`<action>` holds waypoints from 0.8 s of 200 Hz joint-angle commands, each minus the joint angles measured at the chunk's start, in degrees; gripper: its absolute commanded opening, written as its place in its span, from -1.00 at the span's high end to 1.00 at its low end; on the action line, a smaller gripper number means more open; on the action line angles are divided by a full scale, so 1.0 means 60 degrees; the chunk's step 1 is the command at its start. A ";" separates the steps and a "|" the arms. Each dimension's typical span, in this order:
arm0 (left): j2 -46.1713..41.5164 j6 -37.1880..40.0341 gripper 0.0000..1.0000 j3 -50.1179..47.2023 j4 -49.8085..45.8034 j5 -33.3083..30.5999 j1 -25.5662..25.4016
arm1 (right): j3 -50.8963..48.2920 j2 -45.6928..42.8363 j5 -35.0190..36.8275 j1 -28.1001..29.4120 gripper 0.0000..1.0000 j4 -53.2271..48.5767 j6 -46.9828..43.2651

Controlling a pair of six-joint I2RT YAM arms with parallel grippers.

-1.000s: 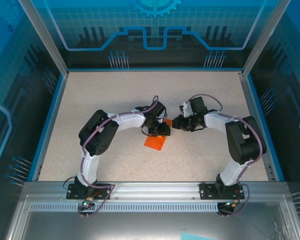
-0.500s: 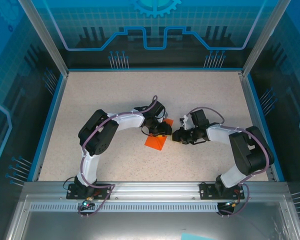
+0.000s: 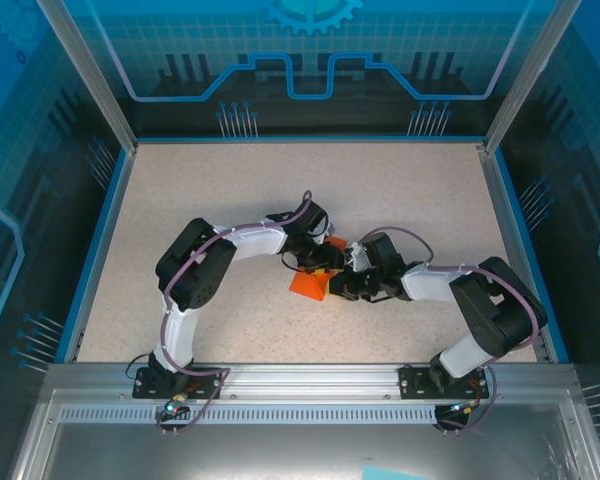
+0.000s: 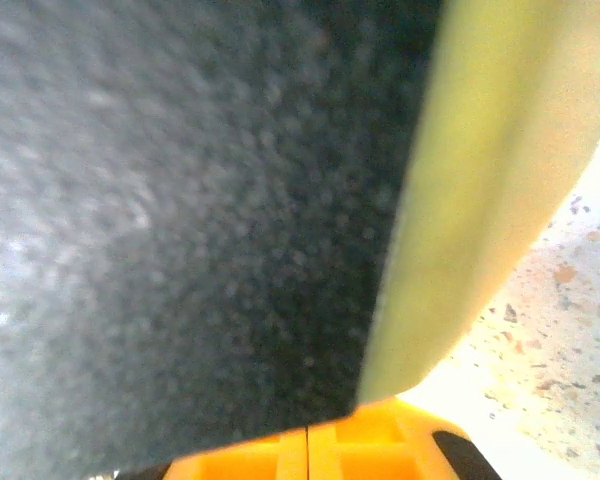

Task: Fold a paper plane with a square sheet of paper (pick it up from the middle)
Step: Fold the triangle a second time at the center of the table.

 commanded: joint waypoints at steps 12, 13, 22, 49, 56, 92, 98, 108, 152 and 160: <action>0.0512 -0.0257 0.06 -0.0416 -0.0156 -0.0086 0.0091 | -0.0248 0.0004 0.0460 0.0390 0.92 0.1208 0.0997; 0.0507 -0.0260 0.06 -0.0417 -0.0161 -0.0086 0.0098 | -0.0265 0.0000 0.0482 0.0394 0.92 0.1230 0.1016; 0.0516 -0.0264 0.06 -0.0434 -0.0147 -0.0083 0.0117 | -0.0342 -0.0004 0.0633 0.0442 0.93 0.1351 0.1175; 0.0542 -0.0249 0.06 -0.0450 -0.0163 -0.0061 0.0124 | -0.0278 0.0179 0.0874 0.0687 0.94 0.1520 0.1366; 0.0538 -0.0253 0.05 -0.0474 -0.0161 -0.0044 0.0119 | -0.0272 0.0267 0.0919 0.0768 0.94 0.1597 0.1425; 0.0594 -0.0292 0.05 -0.0518 -0.0093 -0.0021 0.0180 | -0.0260 0.0735 0.0930 0.0895 0.94 0.1673 0.1548; 0.0598 -0.0303 0.05 -0.0507 -0.0080 -0.0015 0.0186 | -0.0263 0.0793 0.0966 0.0929 0.94 0.1677 0.1562; 0.0633 -0.0316 0.06 -0.0498 -0.0064 0.0016 0.0192 | -0.0292 0.0864 0.1068 0.0987 0.95 0.1666 0.1562; 0.0654 -0.0272 0.05 -0.0494 -0.0093 0.0045 0.0239 | -0.0610 0.0663 0.1180 0.1053 0.95 0.1561 0.1526; 0.0677 -0.0263 0.05 -0.0494 -0.0079 0.0063 0.0238 | -0.0605 0.0567 0.1234 0.1092 0.95 0.1394 0.1467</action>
